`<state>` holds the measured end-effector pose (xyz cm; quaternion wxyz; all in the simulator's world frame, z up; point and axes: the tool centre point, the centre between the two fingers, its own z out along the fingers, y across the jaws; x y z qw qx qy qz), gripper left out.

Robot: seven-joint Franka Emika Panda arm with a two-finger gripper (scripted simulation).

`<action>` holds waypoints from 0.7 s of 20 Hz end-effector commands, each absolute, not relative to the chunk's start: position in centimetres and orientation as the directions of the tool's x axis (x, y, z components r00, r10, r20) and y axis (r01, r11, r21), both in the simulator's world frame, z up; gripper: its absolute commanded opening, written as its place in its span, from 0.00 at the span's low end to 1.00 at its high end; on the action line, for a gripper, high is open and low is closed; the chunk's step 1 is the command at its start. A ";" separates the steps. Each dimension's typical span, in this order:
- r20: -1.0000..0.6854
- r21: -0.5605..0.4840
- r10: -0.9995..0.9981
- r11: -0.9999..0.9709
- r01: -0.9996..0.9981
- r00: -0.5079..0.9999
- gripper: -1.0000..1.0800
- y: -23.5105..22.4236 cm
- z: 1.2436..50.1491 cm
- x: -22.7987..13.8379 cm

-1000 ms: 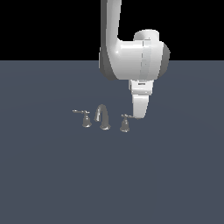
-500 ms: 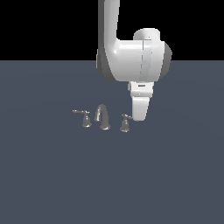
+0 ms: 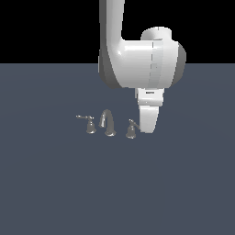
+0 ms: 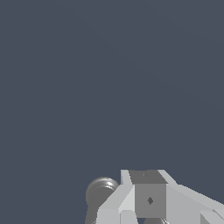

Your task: Turn on the faucet by rotating a designated handle.

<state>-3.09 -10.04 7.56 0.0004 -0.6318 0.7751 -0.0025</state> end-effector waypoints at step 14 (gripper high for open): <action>0.007 0.000 -0.975 0.223 -0.975 -0.223 0.00 -6.4 7.6 -4.5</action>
